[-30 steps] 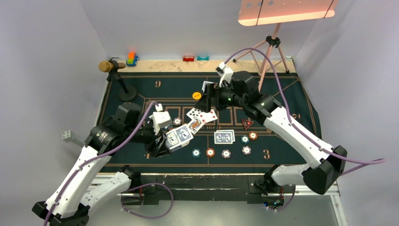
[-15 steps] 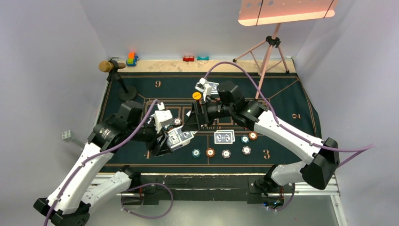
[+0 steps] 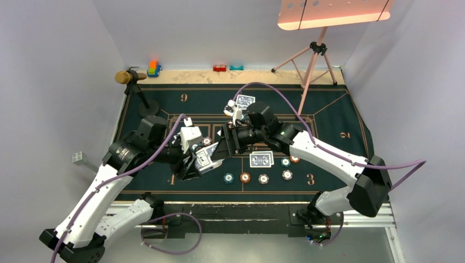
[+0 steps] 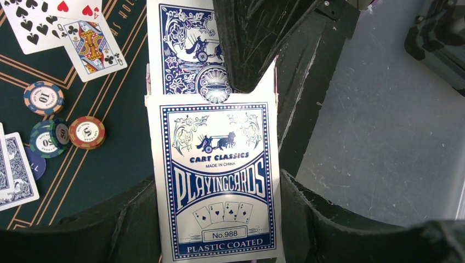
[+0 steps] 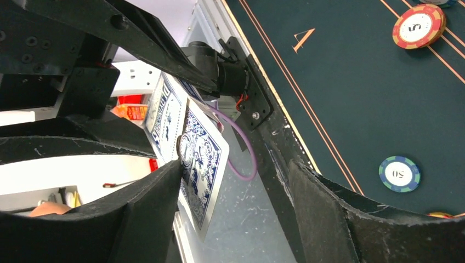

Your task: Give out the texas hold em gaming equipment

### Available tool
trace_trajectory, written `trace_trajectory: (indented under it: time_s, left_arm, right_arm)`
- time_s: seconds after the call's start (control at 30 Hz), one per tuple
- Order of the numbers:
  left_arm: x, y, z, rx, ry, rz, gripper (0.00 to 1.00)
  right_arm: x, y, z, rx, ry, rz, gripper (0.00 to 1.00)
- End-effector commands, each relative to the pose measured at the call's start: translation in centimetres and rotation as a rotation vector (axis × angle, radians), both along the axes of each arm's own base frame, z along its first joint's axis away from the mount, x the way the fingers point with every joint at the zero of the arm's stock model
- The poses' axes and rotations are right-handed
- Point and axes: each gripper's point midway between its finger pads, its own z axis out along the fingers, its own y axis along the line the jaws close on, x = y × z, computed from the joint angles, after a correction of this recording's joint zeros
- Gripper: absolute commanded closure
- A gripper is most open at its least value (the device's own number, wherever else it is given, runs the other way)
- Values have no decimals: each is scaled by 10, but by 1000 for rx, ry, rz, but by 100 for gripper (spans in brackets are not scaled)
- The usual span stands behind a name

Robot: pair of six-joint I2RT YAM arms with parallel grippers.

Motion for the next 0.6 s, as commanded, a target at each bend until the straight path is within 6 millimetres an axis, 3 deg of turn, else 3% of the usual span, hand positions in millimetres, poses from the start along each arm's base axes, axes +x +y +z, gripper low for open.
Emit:
trace_trajectory:
  time_s: [0.0,0.23,0.57]
  left_arm:
    - [6,-5,21,-51,-66,-4,79]
    - [3,-4,21,-56,-60,-7,79]
    - [-1,-4,23,-68,-57,-12,79]
  right_arm:
    - [0,4,19,67,-28,4,28]
    - [6,-3,28,89,-41,-33,41]
    - [15,-12,27,81,-44,-71,55]
